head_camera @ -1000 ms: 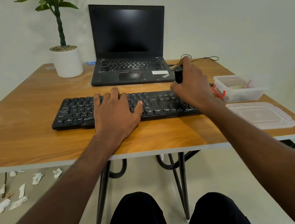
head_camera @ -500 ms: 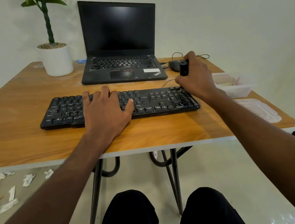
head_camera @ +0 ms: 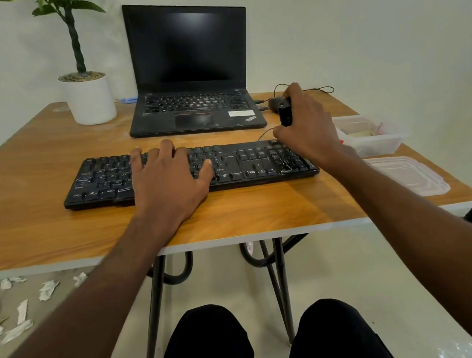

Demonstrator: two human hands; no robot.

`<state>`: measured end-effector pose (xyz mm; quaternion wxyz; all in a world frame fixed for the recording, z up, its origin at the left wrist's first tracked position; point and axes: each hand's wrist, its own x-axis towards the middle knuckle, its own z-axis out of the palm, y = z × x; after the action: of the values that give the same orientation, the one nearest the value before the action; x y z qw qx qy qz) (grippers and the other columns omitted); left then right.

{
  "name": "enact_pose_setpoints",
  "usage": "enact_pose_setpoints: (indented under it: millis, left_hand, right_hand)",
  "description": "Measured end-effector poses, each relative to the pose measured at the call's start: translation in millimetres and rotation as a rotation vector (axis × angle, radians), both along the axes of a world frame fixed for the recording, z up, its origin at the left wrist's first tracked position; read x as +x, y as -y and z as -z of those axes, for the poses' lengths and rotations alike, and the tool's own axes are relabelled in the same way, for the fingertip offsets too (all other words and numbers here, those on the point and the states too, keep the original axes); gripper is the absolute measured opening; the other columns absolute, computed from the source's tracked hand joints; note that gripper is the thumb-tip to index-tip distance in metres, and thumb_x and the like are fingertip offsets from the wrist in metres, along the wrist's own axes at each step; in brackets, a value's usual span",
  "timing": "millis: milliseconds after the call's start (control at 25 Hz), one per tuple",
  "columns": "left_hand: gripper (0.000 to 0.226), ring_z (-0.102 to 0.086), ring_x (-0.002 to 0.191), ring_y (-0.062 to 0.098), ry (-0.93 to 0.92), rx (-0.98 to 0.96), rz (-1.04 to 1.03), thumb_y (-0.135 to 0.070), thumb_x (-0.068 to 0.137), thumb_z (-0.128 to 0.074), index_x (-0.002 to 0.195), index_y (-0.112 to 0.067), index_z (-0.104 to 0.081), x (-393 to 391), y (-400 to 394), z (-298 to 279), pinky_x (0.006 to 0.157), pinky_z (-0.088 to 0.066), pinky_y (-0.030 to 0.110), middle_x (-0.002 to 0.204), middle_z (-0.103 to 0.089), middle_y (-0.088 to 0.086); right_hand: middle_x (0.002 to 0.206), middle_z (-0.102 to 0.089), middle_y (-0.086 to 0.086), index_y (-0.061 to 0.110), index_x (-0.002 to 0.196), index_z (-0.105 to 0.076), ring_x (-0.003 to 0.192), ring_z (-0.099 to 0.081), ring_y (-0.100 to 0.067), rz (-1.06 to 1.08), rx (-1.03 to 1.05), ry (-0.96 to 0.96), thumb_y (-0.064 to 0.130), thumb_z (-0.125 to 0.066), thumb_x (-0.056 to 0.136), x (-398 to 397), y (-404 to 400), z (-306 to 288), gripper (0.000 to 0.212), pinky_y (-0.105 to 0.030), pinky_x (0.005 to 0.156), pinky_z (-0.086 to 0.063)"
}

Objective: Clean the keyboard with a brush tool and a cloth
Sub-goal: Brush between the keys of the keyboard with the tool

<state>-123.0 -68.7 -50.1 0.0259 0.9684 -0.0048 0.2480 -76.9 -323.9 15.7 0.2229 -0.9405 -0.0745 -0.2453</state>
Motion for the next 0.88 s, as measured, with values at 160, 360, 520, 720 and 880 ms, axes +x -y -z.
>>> enact_pose_setpoints:
  millis: [160, 360, 520, 720, 880]
  left_hand:
    - [0.074, -0.057, 0.129, 0.032, -0.001, -0.004, -0.005, -0.070, 0.102, -0.029, 0.137, -0.017, -0.065, 0.1, 0.7, -0.2, 0.125, -0.019, 0.061, 0.138, -0.059, 0.011]
    - [0.075, -0.058, 0.128, 0.031, -0.002, -0.007, -0.003, -0.070, 0.102, -0.027, 0.136, -0.017, -0.065, 0.4, -0.5, 0.6, 0.124, -0.020, 0.062, 0.137, -0.059, 0.011]
    - [0.076, -0.058, 0.128, 0.031, -0.008, -0.001, -0.009, -0.071, 0.101, -0.025, 0.137, -0.017, -0.065, 1.4, -0.5, 0.8, 0.125, -0.020, 0.062, 0.138, -0.058, 0.011]
    - [0.078, -0.059, 0.127, 0.032, -0.002, 0.004, -0.006, -0.071, 0.101, -0.023, 0.136, -0.016, -0.066, 2.0, -0.5, 1.7, 0.125, -0.020, 0.062, 0.137, -0.059, 0.011]
    - [0.077, -0.059, 0.126, 0.032, 0.000, 0.004, -0.004, -0.071, 0.101, -0.024, 0.135, -0.016, -0.066, 2.2, -0.4, 2.5, 0.124, -0.020, 0.062, 0.137, -0.060, 0.012]
  right_hand:
    - [0.104, -0.054, 0.010, 0.020, 0.130, -0.042, 0.089, -0.060, -0.014, -0.162, 0.275, -0.124, 0.018, -0.075, 0.088, -12.1, -27.3, -0.9, 0.054, -0.027, 0.070, -0.056]
    - [0.104, -0.051, 0.014, 0.021, 0.131, -0.042, 0.092, -0.063, -0.014, -0.313, 0.367, -0.173, 0.015, -0.076, 0.090, -16.7, -37.7, -4.4, 0.054, -0.029, 0.073, -0.063]
    - [0.117, -0.058, 0.006, 0.024, 0.128, -0.048, 0.101, -0.059, -0.012, -0.197, 0.001, 0.004, 0.023, -0.083, 0.083, -19.1, -13.0, 4.1, 0.058, -0.021, 0.078, -0.050]
    - [0.118, -0.058, 0.006, 0.026, 0.127, -0.047, 0.107, -0.063, -0.014, -0.356, 0.274, -0.001, 0.018, -0.080, 0.087, -27.7, -41.1, 17.1, 0.053, -0.030, 0.083, -0.061]
    - [0.115, -0.057, 0.006, 0.024, 0.129, -0.046, 0.102, -0.061, -0.013, -0.272, 0.164, -0.047, 0.019, -0.080, 0.086, -18.3, -32.3, 8.1, 0.056, -0.021, 0.074, -0.056]
